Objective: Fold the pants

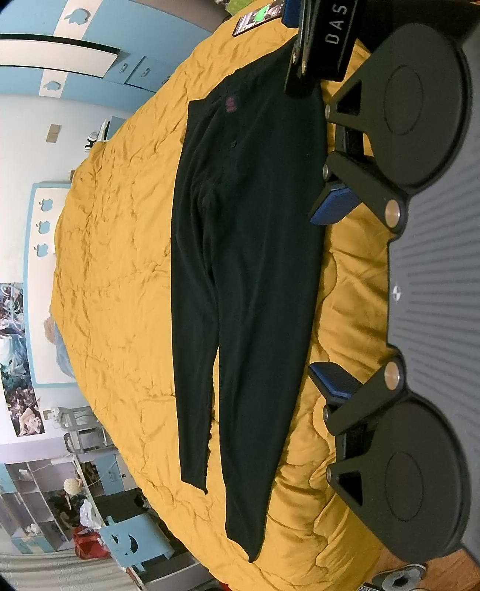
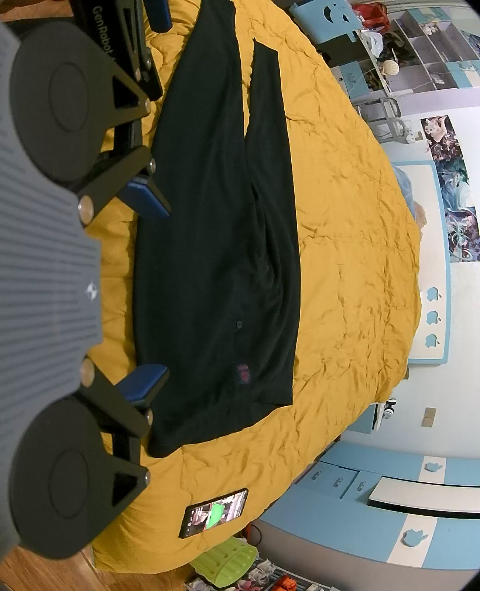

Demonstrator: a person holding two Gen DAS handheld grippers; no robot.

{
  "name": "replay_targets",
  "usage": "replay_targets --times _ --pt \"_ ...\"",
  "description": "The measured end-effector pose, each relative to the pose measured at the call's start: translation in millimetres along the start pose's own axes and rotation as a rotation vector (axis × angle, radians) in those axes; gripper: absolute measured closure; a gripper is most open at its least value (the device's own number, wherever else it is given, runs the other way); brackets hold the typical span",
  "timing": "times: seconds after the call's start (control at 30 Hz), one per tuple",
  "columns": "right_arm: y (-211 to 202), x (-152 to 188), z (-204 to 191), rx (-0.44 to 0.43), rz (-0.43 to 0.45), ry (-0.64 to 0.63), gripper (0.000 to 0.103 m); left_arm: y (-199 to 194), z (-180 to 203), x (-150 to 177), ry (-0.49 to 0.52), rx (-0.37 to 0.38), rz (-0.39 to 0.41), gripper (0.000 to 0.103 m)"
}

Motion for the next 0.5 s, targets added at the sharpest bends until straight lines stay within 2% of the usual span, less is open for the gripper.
replay_targets --times 0.5 --pt "0.7 0.7 0.2 0.000 -0.001 0.000 0.021 -1.2 0.7 0.4 0.001 0.000 -0.001 0.005"
Point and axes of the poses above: each gripper's, at about its wrist camera, not at the fingertips, and y roughly the way its jaws point, z to its right, x to its underside, the point moved 3 cm from there along y, roughly the way its jaws point, and after that the axes turned 3 degrees about y, right-handed, at the moved point
